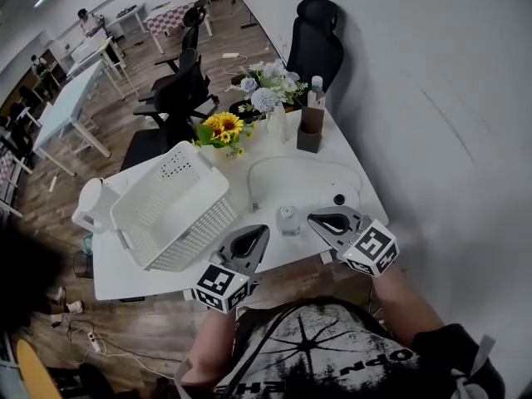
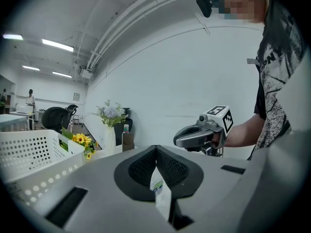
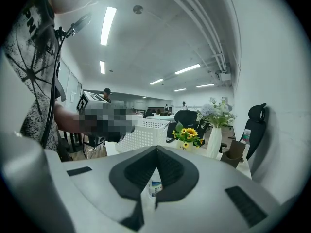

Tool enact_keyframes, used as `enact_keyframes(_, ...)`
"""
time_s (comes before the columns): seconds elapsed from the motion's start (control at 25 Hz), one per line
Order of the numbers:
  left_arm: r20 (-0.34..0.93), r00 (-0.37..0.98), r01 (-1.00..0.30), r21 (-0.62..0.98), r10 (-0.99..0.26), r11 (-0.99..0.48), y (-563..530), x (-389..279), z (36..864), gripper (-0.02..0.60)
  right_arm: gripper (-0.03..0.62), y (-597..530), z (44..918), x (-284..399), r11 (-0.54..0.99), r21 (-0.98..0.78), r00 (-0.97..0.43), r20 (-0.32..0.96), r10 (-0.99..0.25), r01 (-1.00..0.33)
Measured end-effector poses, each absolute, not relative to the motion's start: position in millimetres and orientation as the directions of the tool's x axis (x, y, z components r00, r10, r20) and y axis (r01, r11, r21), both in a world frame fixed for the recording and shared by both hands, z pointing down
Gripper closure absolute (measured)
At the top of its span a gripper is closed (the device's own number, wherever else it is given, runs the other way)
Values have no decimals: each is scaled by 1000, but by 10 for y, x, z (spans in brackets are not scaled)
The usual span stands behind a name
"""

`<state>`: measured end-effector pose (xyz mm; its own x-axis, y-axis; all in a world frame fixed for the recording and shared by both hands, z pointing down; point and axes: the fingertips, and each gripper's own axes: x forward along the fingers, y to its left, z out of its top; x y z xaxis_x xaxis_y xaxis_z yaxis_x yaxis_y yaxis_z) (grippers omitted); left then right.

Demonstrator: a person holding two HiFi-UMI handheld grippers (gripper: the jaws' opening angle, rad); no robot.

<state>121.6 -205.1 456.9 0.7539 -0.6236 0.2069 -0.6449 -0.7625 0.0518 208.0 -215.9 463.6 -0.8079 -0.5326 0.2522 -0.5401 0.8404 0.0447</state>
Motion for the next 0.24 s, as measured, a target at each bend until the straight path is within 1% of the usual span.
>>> enact_keyframes(0.24, 206, 755, -643, 53, -622, -764, -2047, 1230, 4564, 571, 572, -2133, 4648, 2073, 844, 65, -806, 265, -529, -533)
